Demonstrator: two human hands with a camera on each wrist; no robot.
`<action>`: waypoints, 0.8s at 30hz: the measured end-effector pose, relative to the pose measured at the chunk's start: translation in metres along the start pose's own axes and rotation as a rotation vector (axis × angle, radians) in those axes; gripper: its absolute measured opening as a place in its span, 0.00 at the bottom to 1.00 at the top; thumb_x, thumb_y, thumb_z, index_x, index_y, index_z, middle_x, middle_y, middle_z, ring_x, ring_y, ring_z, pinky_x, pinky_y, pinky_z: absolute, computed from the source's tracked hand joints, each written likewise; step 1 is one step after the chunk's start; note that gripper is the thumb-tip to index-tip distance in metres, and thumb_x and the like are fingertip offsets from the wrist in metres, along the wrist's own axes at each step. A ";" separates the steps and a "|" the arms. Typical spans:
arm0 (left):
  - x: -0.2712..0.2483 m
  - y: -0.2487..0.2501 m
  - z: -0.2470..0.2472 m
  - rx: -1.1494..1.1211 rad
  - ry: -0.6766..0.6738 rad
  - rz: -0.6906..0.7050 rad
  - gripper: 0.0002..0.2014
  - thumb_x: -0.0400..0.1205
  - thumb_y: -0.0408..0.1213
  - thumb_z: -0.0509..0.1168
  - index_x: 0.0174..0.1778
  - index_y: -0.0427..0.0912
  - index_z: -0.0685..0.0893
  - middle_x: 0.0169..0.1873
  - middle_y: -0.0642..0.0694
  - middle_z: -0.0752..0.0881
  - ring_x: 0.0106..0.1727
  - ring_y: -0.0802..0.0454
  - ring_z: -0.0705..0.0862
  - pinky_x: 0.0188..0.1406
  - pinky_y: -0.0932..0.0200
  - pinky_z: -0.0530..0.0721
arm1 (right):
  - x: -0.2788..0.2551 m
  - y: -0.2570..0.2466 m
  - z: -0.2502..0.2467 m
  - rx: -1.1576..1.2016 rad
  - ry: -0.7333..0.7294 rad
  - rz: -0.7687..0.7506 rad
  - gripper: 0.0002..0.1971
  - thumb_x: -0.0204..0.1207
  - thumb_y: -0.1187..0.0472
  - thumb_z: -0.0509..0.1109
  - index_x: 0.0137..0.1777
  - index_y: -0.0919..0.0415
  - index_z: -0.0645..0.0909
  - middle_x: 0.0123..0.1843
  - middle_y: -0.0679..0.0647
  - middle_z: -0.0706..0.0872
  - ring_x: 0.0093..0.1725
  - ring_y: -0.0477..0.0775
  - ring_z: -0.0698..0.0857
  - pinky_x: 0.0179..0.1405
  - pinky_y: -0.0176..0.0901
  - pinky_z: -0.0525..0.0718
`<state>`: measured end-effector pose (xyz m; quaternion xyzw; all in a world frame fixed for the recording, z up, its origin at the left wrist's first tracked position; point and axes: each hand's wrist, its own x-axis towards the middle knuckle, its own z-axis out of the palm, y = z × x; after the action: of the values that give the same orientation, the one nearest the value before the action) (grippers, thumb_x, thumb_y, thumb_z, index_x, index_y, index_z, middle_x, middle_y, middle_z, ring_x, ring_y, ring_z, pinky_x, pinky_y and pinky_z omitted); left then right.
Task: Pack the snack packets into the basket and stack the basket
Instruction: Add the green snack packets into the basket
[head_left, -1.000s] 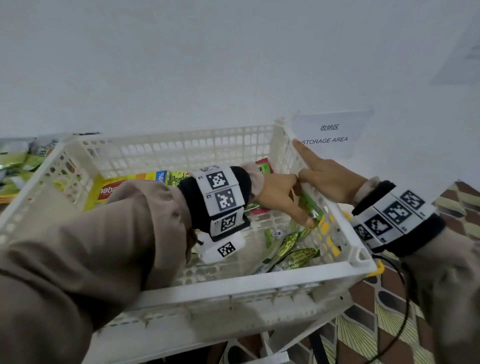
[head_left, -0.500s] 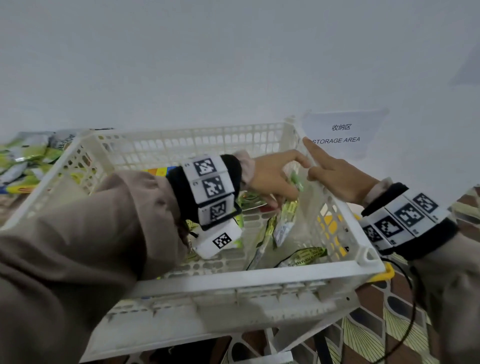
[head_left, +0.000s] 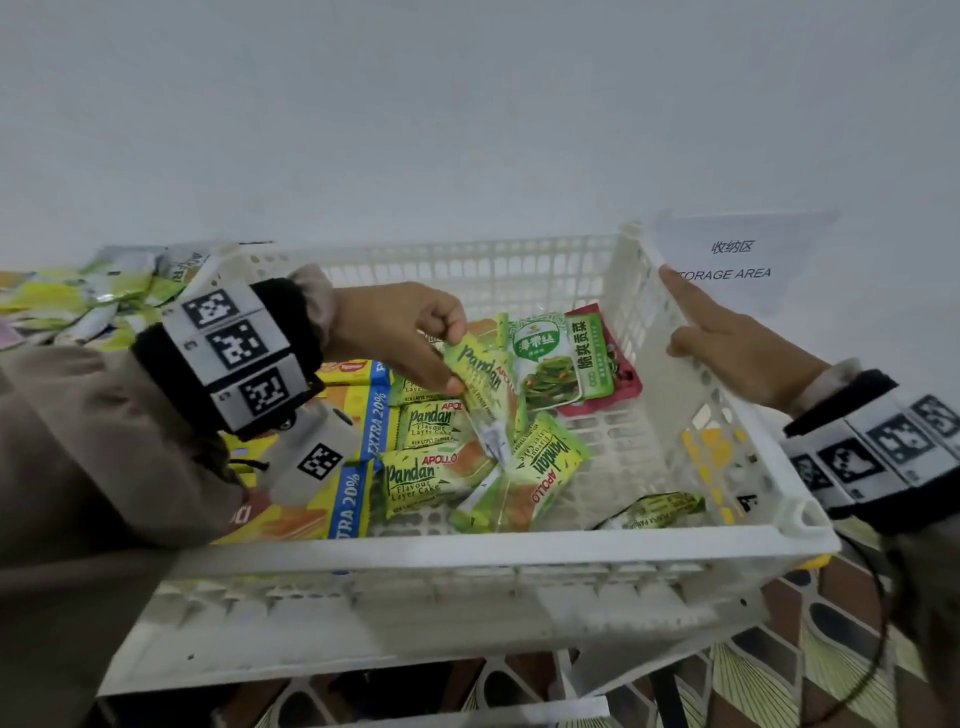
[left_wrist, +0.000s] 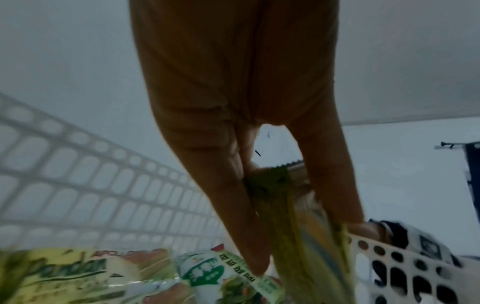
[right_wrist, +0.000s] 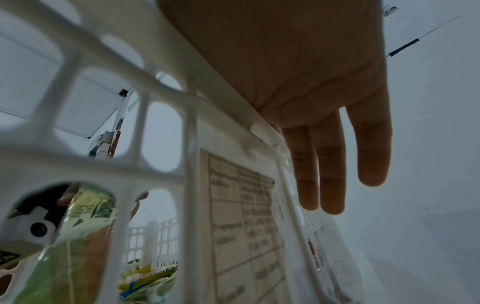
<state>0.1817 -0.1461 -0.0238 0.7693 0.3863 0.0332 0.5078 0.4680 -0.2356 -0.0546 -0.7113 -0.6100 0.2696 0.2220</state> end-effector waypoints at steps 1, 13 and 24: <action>-0.003 -0.005 -0.003 0.046 -0.028 -0.025 0.18 0.60 0.31 0.80 0.32 0.48 0.76 0.32 0.46 0.84 0.34 0.51 0.82 0.36 0.59 0.77 | 0.000 0.001 0.000 -0.001 0.004 0.001 0.35 0.79 0.61 0.59 0.81 0.39 0.48 0.78 0.60 0.68 0.76 0.59 0.66 0.71 0.43 0.61; 0.006 -0.016 0.023 0.707 -0.145 -0.170 0.26 0.72 0.46 0.73 0.64 0.49 0.72 0.71 0.48 0.68 0.72 0.48 0.68 0.73 0.49 0.67 | -0.002 -0.005 0.003 0.036 0.033 -0.002 0.38 0.72 0.55 0.62 0.80 0.39 0.49 0.74 0.36 0.61 0.69 0.58 0.75 0.70 0.48 0.66; 0.029 -0.016 0.065 0.930 -0.085 0.066 0.29 0.79 0.42 0.63 0.74 0.39 0.63 0.65 0.42 0.73 0.62 0.47 0.75 0.51 0.59 0.71 | -0.003 -0.007 0.003 0.040 0.055 0.012 0.36 0.76 0.61 0.62 0.79 0.37 0.51 0.73 0.43 0.67 0.53 0.59 0.80 0.56 0.46 0.72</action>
<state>0.2220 -0.1744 -0.0777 0.9278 0.3144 -0.1587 0.1231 0.4607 -0.2373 -0.0525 -0.7177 -0.5937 0.2632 0.2513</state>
